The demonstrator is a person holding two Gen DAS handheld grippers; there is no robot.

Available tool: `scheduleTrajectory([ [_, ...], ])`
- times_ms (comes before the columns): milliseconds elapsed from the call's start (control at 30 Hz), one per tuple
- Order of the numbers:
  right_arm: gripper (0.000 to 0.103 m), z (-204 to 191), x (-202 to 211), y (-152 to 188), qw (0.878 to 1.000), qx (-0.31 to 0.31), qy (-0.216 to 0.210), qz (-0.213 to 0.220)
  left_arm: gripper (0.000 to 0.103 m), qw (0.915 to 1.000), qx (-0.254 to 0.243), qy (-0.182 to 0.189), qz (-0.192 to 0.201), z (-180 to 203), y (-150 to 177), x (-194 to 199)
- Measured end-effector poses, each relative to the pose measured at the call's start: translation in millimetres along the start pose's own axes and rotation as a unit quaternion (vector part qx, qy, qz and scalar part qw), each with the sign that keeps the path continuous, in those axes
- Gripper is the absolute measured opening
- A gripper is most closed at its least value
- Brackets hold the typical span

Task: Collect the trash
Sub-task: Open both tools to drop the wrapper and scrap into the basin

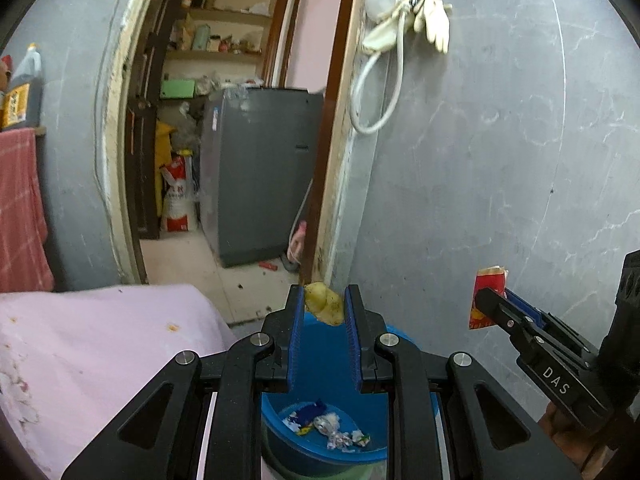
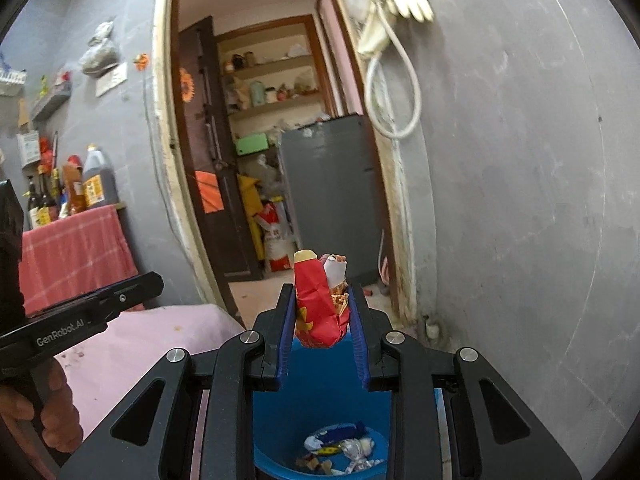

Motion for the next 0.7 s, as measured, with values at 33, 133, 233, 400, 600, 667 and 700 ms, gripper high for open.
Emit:
scheduleTrajectory([
  [33, 0.026, 3.0, -2.6, 3.2, 1.000, -0.003, 0.002, -0.004, 0.017, 1.0000, 0.001, 0.000, -0.007, 0.3, 3.6, -4.2],
  [133, 0.026, 11.2, -8.4, 13.5, 1.000, -0.010, 0.006, -0.017, 0.017, 0.9996, 0.007, 0.001, -0.028, -1.8, 14.8, -15.9],
  [233, 0.026, 16.3, -16.5, 23.9, 0.999, -0.019, 0.007, -0.035, 0.017, 0.9986, 0.014, 0.003, -0.050, -3.2, 24.9, -27.8],
  [400, 0.028, 17.8, -27.4, 36.5, 0.998, -0.022, 0.005, -0.062, 0.018, 0.9962, 0.030, 0.002, -0.081, -7.7, 38.0, -42.3],
  [600, 0.031, 14.2, -34.8, 44.4, 0.997, -0.027, 0.003, -0.078, 0.018, 0.9936, 0.050, -0.004, -0.101, -19.4, 47.0, -48.3],
  [667, 0.032, 12.9, -36.9, 45.7, 0.996, -0.025, 0.003, -0.082, 0.020, 0.9929, 0.057, -0.003, -0.104, -21.4, 48.1, -48.5],
  [700, 0.033, 12.4, -37.7, 46.4, 0.996, -0.026, 0.003, -0.084, 0.023, 0.9927, 0.059, -0.003, -0.106, -20.5, 48.0, -48.8],
])
Point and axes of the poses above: each gripper's, at about its wrist camera, not at the fingertips, and x roughly against the way its jaws point, z to its right, y to its underside, the point moved 5 cm from there along -x, roughly the way its jaws point, and after that the axes turned 12 degrees about z, right-handed, at the moved point
